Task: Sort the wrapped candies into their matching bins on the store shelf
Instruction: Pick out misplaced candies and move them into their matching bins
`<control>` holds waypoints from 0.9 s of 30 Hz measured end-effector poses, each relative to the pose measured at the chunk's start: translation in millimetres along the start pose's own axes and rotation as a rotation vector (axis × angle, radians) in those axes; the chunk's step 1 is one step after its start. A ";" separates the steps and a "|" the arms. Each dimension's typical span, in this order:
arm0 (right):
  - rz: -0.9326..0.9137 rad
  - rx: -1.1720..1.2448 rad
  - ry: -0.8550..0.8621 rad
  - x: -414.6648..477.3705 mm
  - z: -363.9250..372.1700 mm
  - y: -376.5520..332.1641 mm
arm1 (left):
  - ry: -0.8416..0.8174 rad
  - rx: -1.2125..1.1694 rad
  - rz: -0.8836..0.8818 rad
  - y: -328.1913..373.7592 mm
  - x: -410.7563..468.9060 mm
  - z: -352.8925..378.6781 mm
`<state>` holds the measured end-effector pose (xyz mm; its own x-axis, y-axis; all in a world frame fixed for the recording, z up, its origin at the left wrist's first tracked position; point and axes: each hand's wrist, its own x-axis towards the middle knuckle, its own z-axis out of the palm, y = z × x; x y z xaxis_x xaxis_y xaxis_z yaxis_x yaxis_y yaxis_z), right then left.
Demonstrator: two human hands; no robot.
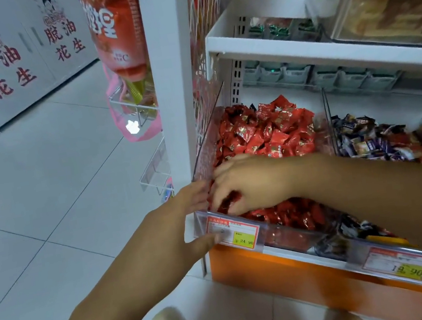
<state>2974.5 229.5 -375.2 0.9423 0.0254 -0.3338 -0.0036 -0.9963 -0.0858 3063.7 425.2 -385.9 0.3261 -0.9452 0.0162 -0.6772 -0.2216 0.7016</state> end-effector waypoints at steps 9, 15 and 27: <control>0.209 -0.238 -0.160 -13.6 -1.7 47.1 | -0.031 0.026 -0.006 0.3 0.8 -3.3; 0.270 -0.204 -0.138 -30.4 -4.7 60.3 | -0.028 0.029 -0.021 0.2 4.1 -3.9; 0.180 -0.401 0.068 29.4 17.2 7.7 | -0.008 0.030 -0.016 0.7 3.3 -3.3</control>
<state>2996.5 224.0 -401.8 0.9585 -0.1436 -0.2465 -0.0523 -0.9379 0.3431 3066.4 422.7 -383.0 0.3319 -0.9433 -0.0011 -0.6914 -0.2441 0.6800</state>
